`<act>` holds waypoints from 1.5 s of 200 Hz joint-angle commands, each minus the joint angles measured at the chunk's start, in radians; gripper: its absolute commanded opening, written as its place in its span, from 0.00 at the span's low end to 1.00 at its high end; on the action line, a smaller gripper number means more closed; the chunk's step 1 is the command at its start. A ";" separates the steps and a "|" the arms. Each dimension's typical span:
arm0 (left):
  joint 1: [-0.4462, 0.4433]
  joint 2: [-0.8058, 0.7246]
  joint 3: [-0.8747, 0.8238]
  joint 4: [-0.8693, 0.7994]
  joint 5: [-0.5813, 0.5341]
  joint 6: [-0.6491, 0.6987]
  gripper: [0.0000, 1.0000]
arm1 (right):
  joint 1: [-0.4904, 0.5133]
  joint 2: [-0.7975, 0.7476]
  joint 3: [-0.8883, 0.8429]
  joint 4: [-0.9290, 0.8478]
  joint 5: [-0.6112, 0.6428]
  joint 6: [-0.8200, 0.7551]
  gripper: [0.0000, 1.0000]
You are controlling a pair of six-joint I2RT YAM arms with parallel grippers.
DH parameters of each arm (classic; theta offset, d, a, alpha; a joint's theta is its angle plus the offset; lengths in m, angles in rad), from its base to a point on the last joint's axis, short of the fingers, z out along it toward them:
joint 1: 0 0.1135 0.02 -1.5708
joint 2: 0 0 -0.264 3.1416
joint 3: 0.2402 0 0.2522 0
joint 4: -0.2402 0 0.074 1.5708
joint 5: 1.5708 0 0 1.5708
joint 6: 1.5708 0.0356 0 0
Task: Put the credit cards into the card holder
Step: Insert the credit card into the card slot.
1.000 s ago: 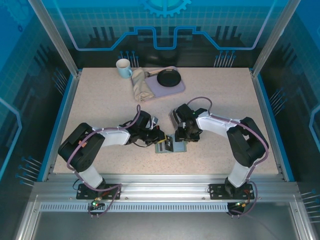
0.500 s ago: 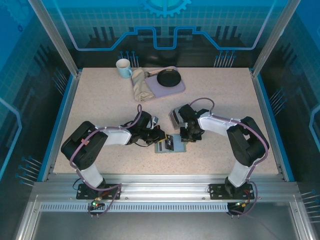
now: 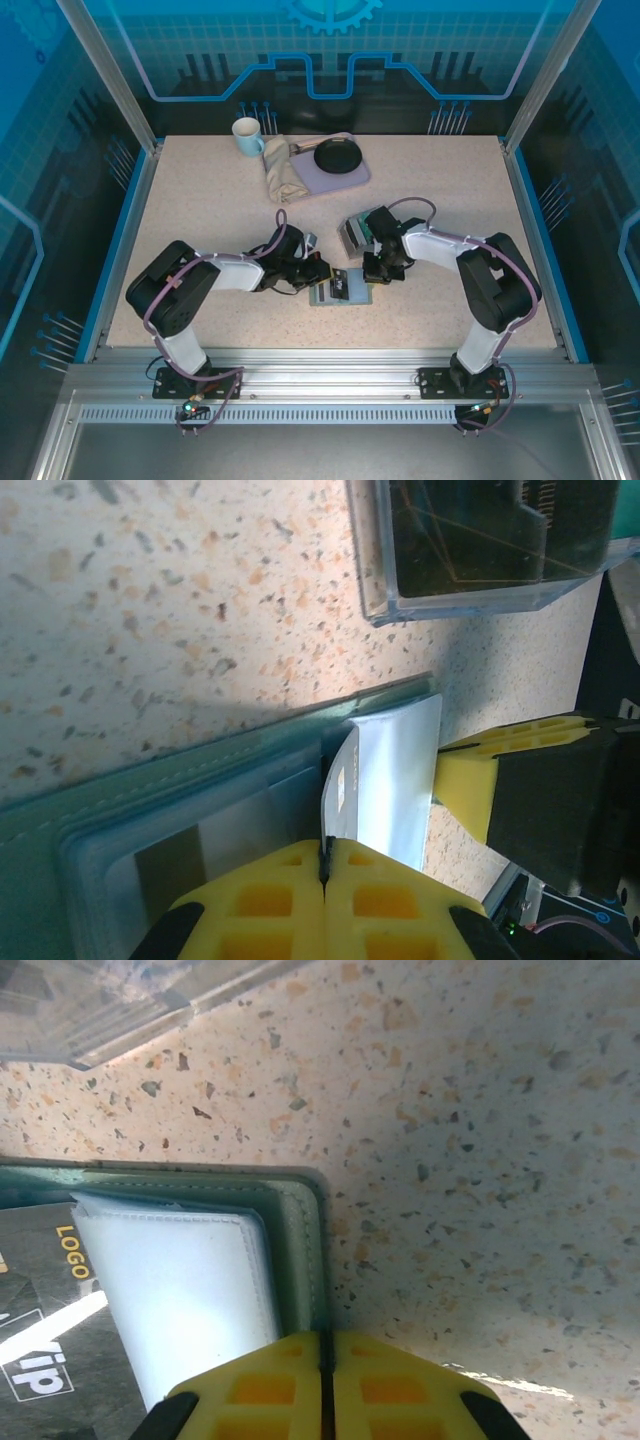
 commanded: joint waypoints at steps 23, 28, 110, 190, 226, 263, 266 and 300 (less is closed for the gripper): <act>-0.033 0.036 0.010 0.027 -0.035 0.015 0.01 | -0.005 0.043 -0.053 0.092 -0.065 0.026 0.06; -0.033 0.032 0.008 0.021 -0.037 0.020 0.02 | -0.006 0.042 -0.053 0.094 -0.066 0.028 0.06; -0.024 -0.066 -0.036 -0.141 -0.097 0.098 0.03 | -0.017 0.041 -0.065 0.101 -0.079 0.028 0.05; -0.052 0.015 -0.007 0.007 -0.057 0.005 0.05 | -0.016 0.055 -0.066 0.128 -0.113 0.041 0.05; -0.051 0.011 -0.011 0.031 -0.041 0.004 0.07 | -0.015 0.060 -0.064 0.133 -0.124 0.047 0.05; -0.055 0.022 -0.002 0.022 -0.041 -0.013 0.08 | -0.014 0.056 -0.065 0.136 -0.129 0.054 0.05; -0.055 0.023 0.000 0.021 -0.044 -0.019 0.08 | -0.014 0.056 -0.066 0.137 -0.129 0.055 0.05; -0.063 0.058 0.005 0.096 -0.039 -0.114 0.08 | -0.014 0.038 -0.100 0.173 -0.170 0.108 0.05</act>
